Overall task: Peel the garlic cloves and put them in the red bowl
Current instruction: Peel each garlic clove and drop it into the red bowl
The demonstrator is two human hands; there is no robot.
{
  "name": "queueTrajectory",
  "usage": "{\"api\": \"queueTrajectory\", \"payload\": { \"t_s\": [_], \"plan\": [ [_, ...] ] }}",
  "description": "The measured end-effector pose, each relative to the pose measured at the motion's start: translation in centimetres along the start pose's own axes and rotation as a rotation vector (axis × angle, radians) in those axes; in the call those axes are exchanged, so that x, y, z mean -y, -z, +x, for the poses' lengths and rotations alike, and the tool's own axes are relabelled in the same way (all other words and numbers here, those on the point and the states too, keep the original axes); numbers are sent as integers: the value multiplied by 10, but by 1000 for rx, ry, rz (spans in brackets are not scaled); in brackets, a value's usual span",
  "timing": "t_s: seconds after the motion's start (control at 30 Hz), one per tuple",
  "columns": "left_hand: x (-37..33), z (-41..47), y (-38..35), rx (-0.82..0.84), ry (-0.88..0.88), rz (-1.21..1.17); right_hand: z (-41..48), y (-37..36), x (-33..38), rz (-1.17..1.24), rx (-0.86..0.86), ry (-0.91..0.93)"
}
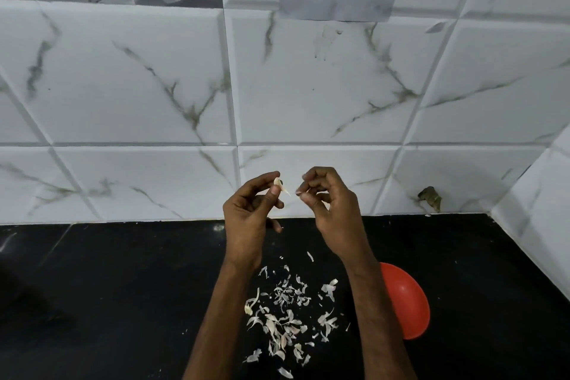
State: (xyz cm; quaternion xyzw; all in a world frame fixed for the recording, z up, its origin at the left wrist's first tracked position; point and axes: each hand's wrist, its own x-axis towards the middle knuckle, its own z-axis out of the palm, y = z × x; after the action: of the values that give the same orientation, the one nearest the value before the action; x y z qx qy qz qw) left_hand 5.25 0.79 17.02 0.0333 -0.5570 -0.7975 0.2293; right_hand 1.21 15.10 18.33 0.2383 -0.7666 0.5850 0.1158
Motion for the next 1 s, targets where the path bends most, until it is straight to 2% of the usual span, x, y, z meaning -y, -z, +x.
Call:
{"api": "queueTrajectory", "payload": {
  "t_s": [0.27, 0.4, 0.57, 0.73, 0.93, 1.0],
  "plan": [
    [-2, -4, -8, -55, -23, 43, -1, -14, 10, 104, -52, 9],
    [-2, -7, -11, -46, -41, 120, -2, -21, 6, 54, -169, 18],
    [-2, -5, -8, -42, -54, 196, -2, -24, 4, 49, -214, 10],
    [6, -3, -2, -60, -48, 219, -2, -28, 4, 190, -248, -97],
    [6, -4, -1, -30, -83, 308, -2, -28, 2, 188, -175, -141],
    [6, -4, -2, -3, -92, 264, -1, -26, 3, 172, -163, -132]
  ]
}}
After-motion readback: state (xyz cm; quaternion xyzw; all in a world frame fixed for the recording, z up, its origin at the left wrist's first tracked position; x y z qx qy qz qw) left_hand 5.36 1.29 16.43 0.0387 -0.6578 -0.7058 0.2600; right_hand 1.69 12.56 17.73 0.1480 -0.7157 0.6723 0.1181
